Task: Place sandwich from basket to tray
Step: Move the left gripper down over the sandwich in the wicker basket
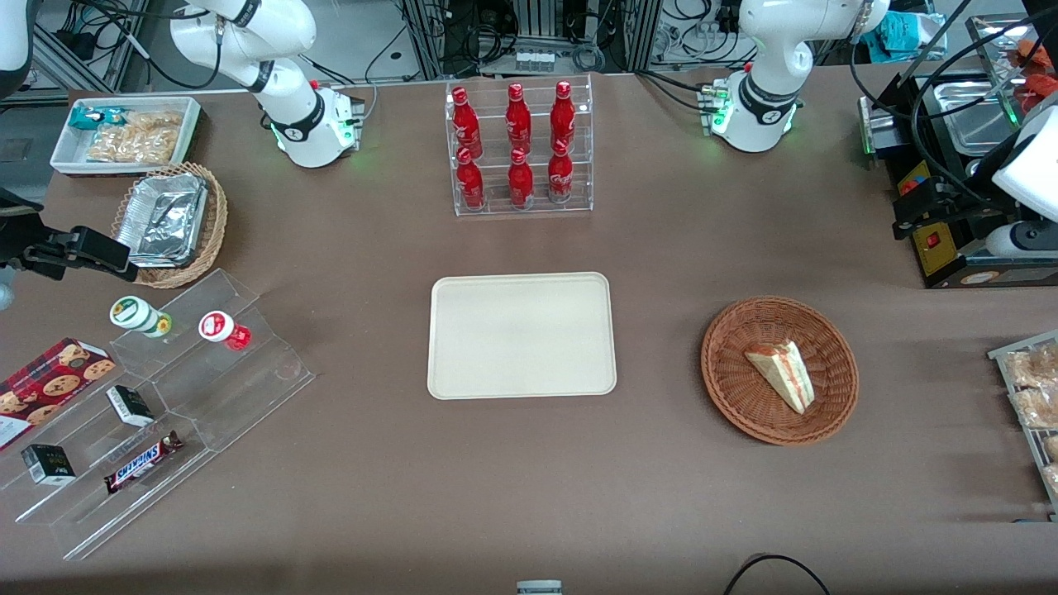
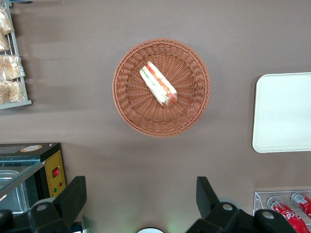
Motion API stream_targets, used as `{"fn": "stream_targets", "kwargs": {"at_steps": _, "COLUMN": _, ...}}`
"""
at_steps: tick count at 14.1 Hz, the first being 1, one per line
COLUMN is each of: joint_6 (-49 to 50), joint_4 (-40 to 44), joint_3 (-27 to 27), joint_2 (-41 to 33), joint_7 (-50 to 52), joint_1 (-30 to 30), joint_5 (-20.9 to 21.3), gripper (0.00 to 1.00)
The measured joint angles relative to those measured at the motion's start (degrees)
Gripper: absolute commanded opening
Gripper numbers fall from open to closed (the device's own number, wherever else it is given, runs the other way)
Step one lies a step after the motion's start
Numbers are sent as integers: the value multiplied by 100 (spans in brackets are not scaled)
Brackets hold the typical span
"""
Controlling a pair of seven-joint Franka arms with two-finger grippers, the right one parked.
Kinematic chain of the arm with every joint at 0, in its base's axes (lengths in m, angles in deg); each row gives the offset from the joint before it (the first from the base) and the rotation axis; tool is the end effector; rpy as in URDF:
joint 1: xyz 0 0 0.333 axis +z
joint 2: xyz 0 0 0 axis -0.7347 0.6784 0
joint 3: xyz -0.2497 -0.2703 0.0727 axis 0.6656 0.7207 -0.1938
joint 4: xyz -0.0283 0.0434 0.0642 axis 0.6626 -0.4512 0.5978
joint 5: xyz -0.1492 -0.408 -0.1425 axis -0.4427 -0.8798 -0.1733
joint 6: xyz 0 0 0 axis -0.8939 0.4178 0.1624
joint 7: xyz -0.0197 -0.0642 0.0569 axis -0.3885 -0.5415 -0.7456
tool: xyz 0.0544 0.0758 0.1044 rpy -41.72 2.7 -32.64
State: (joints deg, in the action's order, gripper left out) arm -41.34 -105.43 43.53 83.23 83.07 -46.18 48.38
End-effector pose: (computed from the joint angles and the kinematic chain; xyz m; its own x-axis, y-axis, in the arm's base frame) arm 0.6268 -0.0464 0.6904 0.9983 -0.0264 -0.0517 -0.0275 -0.9994 -0.0211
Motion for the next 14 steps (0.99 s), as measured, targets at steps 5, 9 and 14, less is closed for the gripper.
{"fn": "stream_targets", "kwargs": {"at_steps": 5, "joint_6": 1, "joint_4": 0, "joint_3": -3, "joint_2": 0, "joint_7": 18, "joint_1": 0, "joint_5": 0, "gripper": 100}}
{"fn": "stream_targets", "kwargs": {"at_steps": 9, "joint_6": 10, "joint_4": -77, "joint_3": -65, "joint_2": 46, "joint_7": 304, "joint_1": 4, "joint_5": 0, "gripper": 100}}
{"fn": "stream_targets", "kwargs": {"at_steps": 14, "joint_6": -291, "joint_4": -395, "joint_3": -137, "joint_2": 791, "joint_7": 1579, "joint_1": 45, "joint_5": -1, "gripper": 100}}
